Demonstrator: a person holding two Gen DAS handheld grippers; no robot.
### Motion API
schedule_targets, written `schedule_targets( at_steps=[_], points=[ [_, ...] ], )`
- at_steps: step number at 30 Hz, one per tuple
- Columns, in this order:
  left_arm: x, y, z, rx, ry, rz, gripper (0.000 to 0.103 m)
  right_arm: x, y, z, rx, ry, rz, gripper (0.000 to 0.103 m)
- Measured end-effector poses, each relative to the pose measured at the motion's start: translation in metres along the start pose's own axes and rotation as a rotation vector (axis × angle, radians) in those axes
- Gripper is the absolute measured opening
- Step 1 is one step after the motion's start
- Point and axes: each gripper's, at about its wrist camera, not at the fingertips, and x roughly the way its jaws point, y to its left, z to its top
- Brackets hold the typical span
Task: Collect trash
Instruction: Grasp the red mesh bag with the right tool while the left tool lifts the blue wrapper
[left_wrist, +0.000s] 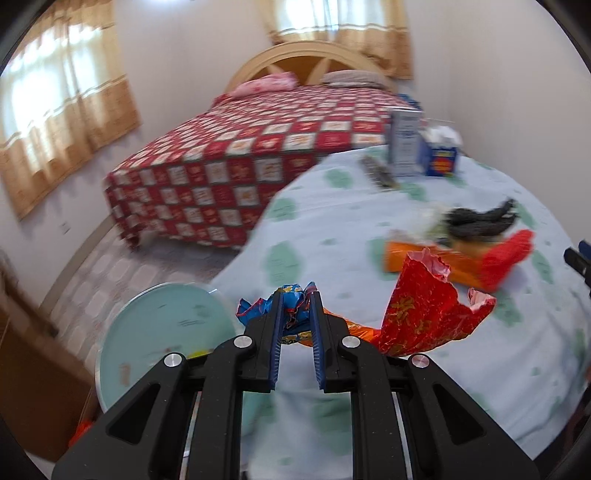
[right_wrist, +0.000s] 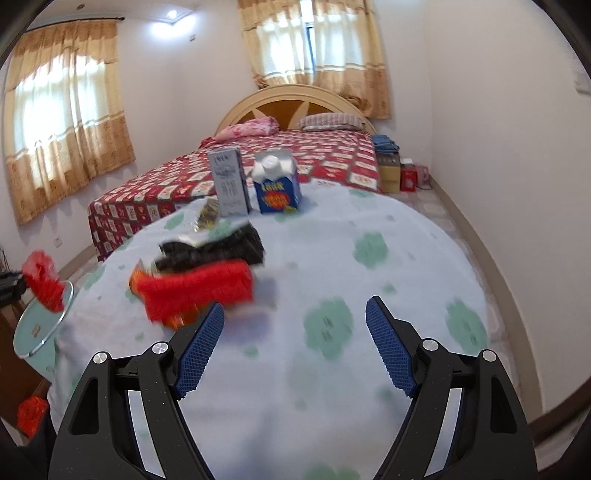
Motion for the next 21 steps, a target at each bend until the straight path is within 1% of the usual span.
schedule_targets(
  at_steps=[3, 6, 10, 11, 12, 14, 15, 16, 17, 19, 21],
  points=[
    [0.001, 0.021, -0.007, -0.022, 0.010, 0.026, 0.014, 0.025, 0.011, 0.014, -0.015, 0.043, 0.034, 0.078],
    [0.001, 0.035, -0.014, -0.035, 0.019, 0.035, 0.014, 0.044, 0.017, 0.019, -0.007, 0.085, 0.067, 0.078],
    [0.000, 0.048, -0.025, -0.035, 0.033, 0.043, 0.015, 0.059, 0.024, 0.018, -0.017, 0.139, 0.098, 0.078],
    [0.000, 0.051, -0.028, -0.033, 0.035, 0.044, 0.015, 0.062, 0.026, 0.018, -0.025, 0.155, 0.105, 0.077],
    [-0.001, 0.053, -0.030, -0.031, 0.035, 0.045, 0.015, 0.061, 0.029, 0.018, -0.027, 0.154, 0.108, 0.075],
    [-0.002, 0.059, -0.035, -0.033, 0.039, 0.048, 0.015, 0.062, 0.035, 0.016, -0.049, 0.176, 0.140, 0.062],
    [-0.002, 0.063, -0.038, -0.038, 0.042, 0.047, 0.015, 0.062, 0.039, 0.015, -0.063, 0.197, 0.158, 0.046],
    [-0.003, 0.066, -0.041, -0.042, 0.042, 0.048, 0.015, 0.062, 0.042, 0.014, -0.070, 0.203, 0.166, 0.035],
    [-0.004, 0.070, -0.044, -0.047, 0.043, 0.048, 0.015, 0.061, 0.045, 0.014, -0.076, 0.205, 0.167, 0.034],
    [-0.007, 0.076, -0.048, -0.060, 0.042, 0.051, 0.015, 0.058, 0.052, 0.012, -0.091, 0.209, 0.170, 0.020],
    [-0.008, 0.080, -0.050, -0.066, 0.039, 0.056, 0.015, 0.050, 0.059, 0.011, -0.099, 0.195, 0.169, 0.013]
  ],
)
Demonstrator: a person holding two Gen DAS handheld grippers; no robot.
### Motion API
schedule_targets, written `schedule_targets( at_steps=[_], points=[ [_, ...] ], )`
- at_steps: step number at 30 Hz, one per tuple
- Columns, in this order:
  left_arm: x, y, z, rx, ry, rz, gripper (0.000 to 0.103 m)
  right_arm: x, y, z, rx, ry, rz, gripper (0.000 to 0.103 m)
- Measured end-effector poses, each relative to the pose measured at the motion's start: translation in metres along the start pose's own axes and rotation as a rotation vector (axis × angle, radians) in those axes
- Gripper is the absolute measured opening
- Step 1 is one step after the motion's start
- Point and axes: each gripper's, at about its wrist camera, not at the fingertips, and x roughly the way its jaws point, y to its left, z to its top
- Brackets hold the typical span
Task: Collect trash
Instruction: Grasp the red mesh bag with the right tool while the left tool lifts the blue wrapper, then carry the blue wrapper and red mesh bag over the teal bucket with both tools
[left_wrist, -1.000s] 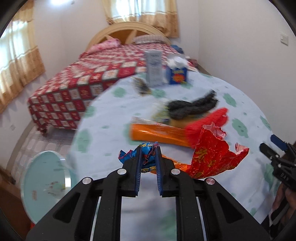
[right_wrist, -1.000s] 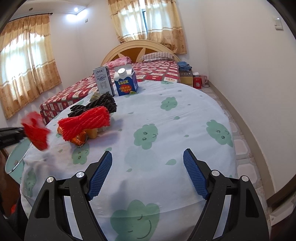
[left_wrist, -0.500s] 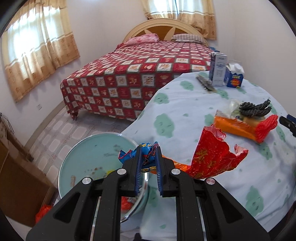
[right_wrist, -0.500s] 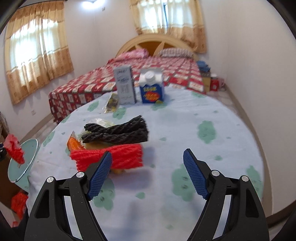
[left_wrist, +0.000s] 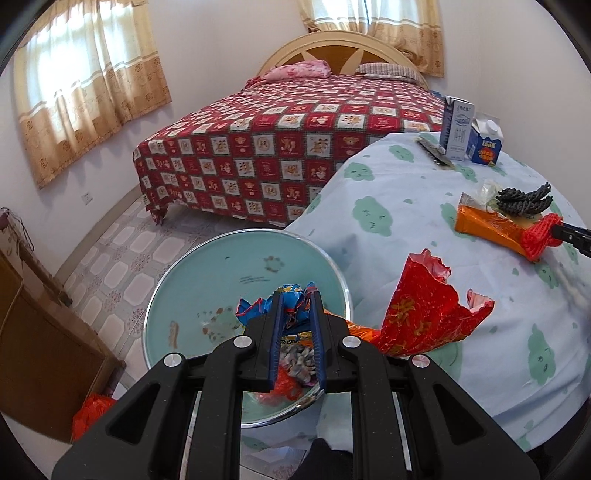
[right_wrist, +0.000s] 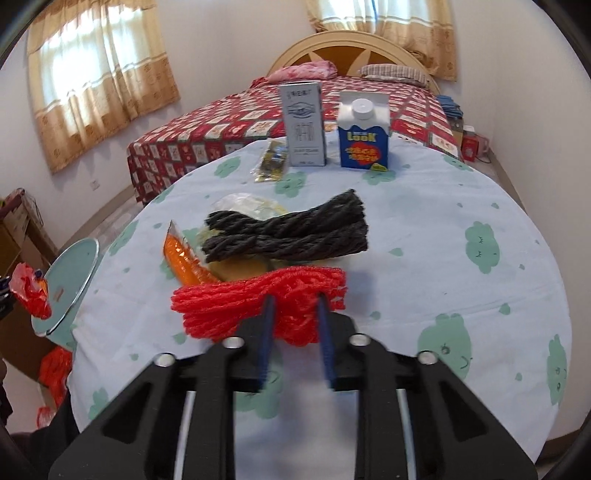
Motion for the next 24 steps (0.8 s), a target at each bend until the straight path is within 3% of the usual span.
schedule_targets(
  at_steps=[11, 24],
  points=[
    [-0.015, 0.035, -0.004, -0.051, -0.034, 0.045, 0.015, -0.037, 0.044, 0.002, -0.012, -0.131, 0.043, 0.010],
    [-0.019, 0.055, -0.003, -0.085, -0.049, 0.088, 0.015, -0.028, 0.108, 0.028, -0.106, -0.161, 0.099, 0.010]
  ],
)
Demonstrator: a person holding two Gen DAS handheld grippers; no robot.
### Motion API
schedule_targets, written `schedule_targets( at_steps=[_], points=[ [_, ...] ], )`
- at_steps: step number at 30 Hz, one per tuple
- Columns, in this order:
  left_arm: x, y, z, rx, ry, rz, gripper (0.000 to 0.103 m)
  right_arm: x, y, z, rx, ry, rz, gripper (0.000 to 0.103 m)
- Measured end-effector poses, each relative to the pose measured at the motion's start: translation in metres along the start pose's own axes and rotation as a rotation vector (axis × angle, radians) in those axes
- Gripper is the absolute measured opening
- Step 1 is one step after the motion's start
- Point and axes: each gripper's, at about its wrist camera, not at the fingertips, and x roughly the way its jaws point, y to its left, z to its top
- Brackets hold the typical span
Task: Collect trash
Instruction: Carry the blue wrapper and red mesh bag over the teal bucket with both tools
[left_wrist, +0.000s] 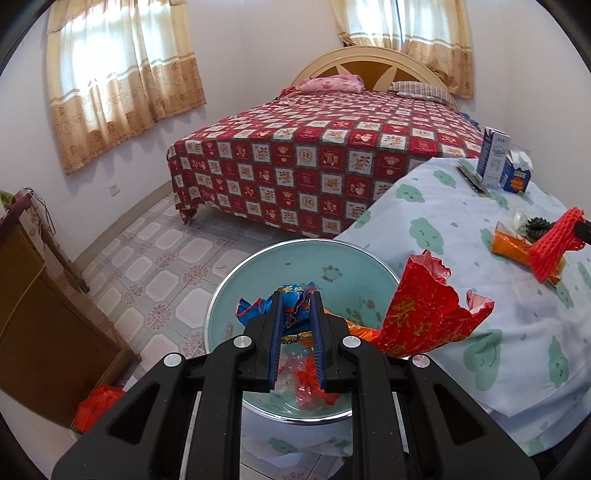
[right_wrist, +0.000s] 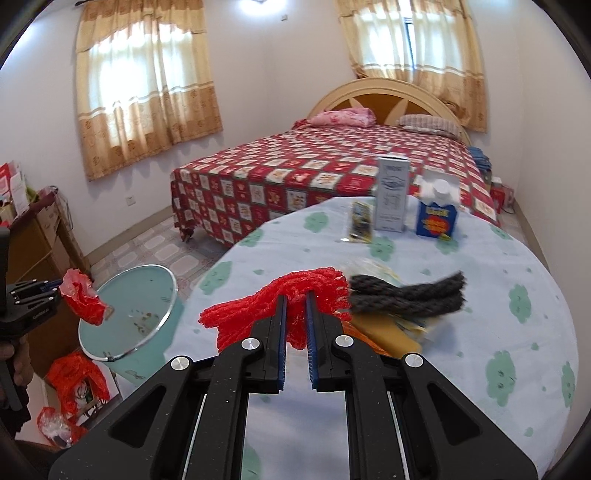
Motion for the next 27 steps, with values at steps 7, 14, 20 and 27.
schedule_targets(
  at_steps=[7, 14, 20, 27],
  points=[
    [0.001, 0.014, 0.003, -0.015, -0.003, 0.036, 0.015, 0.019, 0.026, 0.009, -0.030, 0.003, 0.033, 0.010],
    [0.001, 0.028, 0.004, -0.027, -0.011, 0.073, 0.015, 0.035, 0.049, 0.016, -0.059, 0.014, 0.064, 0.010],
    [0.004, 0.041, 0.003, -0.037, -0.009, 0.107, 0.015, 0.049, 0.065, 0.022, -0.081, 0.021, 0.083, 0.010],
    [0.006, 0.060, 0.003, -0.068, -0.002, 0.131, 0.015, 0.057, 0.083, 0.029, -0.109, 0.020, 0.110, 0.010]
  ],
)
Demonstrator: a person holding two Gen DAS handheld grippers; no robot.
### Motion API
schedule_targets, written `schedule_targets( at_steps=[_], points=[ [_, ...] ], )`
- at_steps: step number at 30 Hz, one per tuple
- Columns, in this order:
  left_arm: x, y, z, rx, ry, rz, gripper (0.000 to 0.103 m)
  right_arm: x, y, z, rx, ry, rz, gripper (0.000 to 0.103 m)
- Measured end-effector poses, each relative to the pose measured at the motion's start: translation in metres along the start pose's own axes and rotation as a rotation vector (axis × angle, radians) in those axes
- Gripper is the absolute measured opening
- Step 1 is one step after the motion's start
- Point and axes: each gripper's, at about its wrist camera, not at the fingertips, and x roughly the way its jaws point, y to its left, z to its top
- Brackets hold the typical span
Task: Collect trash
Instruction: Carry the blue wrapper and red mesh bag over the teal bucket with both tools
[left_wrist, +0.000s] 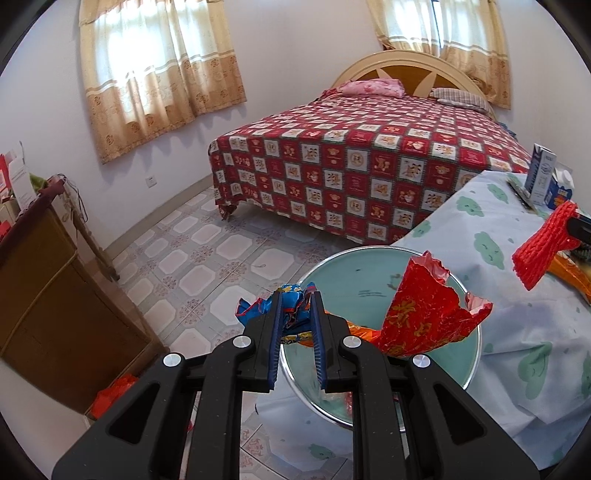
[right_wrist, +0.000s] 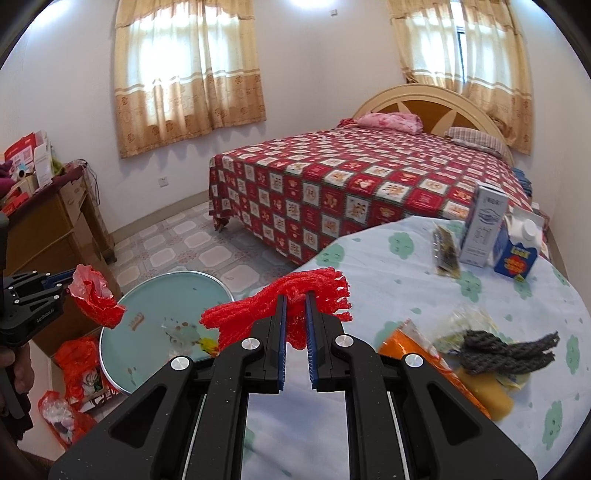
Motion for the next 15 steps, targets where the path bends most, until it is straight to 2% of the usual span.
schedule_targets(
  at_steps=[15],
  points=[
    [0.006, 0.024, 0.000, -0.037, 0.013, 0.033, 0.015, 0.025, 0.031, 0.008, -0.043, 0.022, 0.045, 0.010]
  ],
)
